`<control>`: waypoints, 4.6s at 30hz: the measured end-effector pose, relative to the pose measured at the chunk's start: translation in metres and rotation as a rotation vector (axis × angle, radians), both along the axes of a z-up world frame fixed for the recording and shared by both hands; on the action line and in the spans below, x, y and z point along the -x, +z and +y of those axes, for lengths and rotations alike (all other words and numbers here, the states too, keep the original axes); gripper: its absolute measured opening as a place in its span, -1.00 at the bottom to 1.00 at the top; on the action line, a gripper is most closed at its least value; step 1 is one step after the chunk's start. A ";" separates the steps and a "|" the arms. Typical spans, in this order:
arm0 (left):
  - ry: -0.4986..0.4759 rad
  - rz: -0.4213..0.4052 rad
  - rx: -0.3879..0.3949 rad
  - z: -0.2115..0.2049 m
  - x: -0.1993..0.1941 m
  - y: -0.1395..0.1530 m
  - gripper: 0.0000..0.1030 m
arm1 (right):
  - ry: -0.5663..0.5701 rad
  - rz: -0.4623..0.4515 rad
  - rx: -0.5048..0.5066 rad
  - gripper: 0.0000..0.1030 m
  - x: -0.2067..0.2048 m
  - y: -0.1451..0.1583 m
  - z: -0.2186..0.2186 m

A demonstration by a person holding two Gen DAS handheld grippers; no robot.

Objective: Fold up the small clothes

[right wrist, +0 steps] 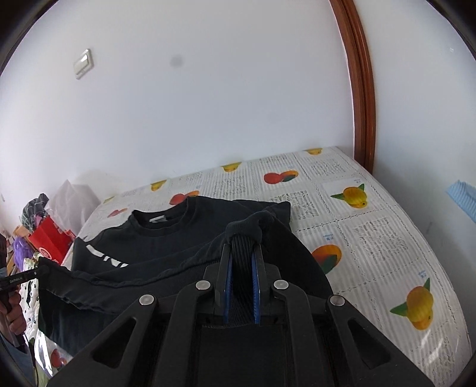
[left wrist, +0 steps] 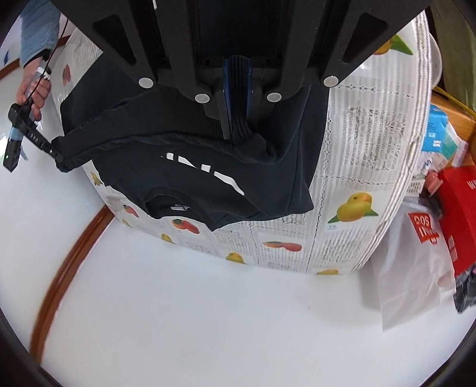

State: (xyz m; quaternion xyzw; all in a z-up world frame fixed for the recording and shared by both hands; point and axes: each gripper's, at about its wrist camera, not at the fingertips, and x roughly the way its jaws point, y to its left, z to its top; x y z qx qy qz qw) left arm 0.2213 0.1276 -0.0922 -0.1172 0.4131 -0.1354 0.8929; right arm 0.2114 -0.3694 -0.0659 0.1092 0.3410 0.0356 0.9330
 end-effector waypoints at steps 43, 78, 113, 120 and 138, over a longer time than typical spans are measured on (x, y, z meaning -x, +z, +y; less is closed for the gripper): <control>-0.148 0.028 -0.132 -0.061 0.024 -0.038 -0.06 | 0.137 0.294 0.121 -0.71 -0.023 -0.080 0.068; 0.009 -0.062 -0.379 -0.039 -0.079 -0.021 -0.03 | 0.034 0.164 0.276 -0.30 -0.140 -0.055 0.048; 0.183 0.006 -0.230 -0.025 -0.120 -0.050 -0.80 | -0.064 0.201 0.213 -0.95 -0.150 -0.082 -0.006; 0.169 0.030 -0.250 -0.027 -0.118 -0.050 -0.73 | -0.068 0.219 0.241 -0.65 -0.148 -0.079 -0.006; 0.115 0.071 -0.342 0.001 0.001 -0.054 -0.27 | -0.196 0.302 0.341 -0.46 -0.024 -0.061 -0.029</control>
